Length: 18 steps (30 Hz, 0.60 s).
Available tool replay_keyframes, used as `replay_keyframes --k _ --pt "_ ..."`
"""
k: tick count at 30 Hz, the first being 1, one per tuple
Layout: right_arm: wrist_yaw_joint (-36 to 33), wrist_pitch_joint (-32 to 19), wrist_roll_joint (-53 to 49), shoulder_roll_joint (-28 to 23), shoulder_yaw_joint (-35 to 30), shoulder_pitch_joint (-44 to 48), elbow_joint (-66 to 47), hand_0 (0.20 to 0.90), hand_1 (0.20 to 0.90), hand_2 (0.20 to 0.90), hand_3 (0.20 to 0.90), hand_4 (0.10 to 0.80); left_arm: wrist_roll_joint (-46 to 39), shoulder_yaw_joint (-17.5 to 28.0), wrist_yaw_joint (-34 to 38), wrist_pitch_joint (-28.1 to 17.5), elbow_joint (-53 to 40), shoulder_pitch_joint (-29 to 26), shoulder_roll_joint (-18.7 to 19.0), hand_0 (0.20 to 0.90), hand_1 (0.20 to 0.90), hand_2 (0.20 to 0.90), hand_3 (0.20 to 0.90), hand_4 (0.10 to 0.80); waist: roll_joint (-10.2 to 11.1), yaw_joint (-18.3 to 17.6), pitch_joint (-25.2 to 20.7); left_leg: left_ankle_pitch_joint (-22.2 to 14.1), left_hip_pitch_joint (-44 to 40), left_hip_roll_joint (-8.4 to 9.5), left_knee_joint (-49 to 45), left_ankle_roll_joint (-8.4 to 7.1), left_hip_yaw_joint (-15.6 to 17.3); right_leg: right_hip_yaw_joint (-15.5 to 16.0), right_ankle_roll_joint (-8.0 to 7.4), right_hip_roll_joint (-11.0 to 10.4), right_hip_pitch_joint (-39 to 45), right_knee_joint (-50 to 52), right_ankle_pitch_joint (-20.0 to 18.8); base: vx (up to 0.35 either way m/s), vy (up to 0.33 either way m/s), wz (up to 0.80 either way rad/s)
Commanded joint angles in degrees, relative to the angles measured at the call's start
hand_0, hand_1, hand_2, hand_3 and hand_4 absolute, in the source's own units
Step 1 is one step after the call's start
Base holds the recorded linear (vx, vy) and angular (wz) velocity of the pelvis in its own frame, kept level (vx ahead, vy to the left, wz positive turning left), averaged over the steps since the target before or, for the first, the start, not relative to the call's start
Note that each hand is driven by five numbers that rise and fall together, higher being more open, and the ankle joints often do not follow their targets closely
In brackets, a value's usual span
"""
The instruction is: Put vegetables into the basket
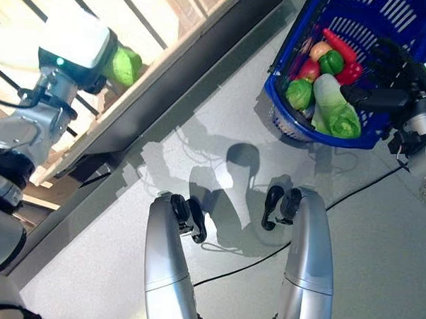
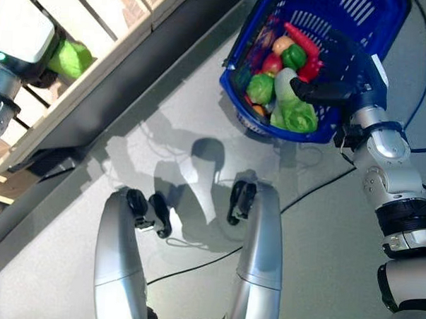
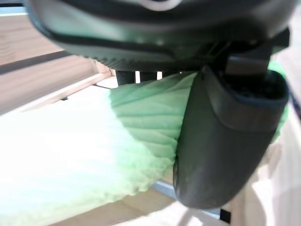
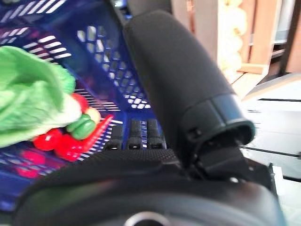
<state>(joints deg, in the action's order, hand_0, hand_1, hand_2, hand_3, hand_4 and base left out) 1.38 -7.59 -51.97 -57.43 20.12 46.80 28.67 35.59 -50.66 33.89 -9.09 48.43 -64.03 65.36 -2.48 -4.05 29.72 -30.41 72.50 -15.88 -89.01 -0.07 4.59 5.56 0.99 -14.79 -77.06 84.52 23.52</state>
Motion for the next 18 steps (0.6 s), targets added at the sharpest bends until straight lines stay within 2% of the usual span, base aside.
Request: replay_keyframes --k 1,10,13,18 --pt "2.51 -7.20 1.28 1.15 -7.38 1.53 -4.67 0.900 0.900 0.900 0.900 0.800 -4.75 7.94 8.78 -1.50 2.82 -3.23 2.81 0.300 0.300 0.300 0.300 0.400 0.32 -0.17 -4.00 -3.41 -8.39 0.34 6.64 0.46 3.69 0.26 0.87 -2.24 11.45 -5.77 3.59 0.000 0.000 0.00" --pt "4.29 -6.79 4.19 4.34 -7.84 -1.85 -5.48 0.900 0.900 0.900 0.900 0.800 -10.70 16.10 12.66 -11.69 0.10 3.92 1.36 0.300 0.300 0.300 0.300 0.400 0.28 -0.31 -6.92 -0.57 -19.33 1.96 15.72 -0.01 5.66 1.07 1.47 -1.77 21.87 -12.25 2.93 0.013 -0.027 0.03" --pt "4.85 -5.80 5.64 6.53 -8.82 -5.29 -7.06 0.900 0.900 0.900 0.900 0.800 -15.66 21.45 10.10 -16.64 -2.54 8.34 -0.31 0.300 0.300 0.300 0.300 0.400 0.55 -0.23 -8.76 0.94 -24.05 3.23 20.24 0.31 5.89 1.01 1.87 -1.46 26.40 -15.71 2.21 0.031 -0.068 0.04" --pt "8.76 -4.45 8.43 9.73 -8.96 -8.05 -7.91 0.900 0.900 0.900 0.900 0.800 -25.12 28.30 3.51 -22.37 -5.84 13.69 -3.77 0.300 0.300 0.300 0.300 0.400 1.20 0.02 -11.11 2.13 -30.06 4.14 25.80 0.81 6.40 1.31 1.89 -1.62 32.12 -19.89 1.63 0.036 -0.070 0.11"
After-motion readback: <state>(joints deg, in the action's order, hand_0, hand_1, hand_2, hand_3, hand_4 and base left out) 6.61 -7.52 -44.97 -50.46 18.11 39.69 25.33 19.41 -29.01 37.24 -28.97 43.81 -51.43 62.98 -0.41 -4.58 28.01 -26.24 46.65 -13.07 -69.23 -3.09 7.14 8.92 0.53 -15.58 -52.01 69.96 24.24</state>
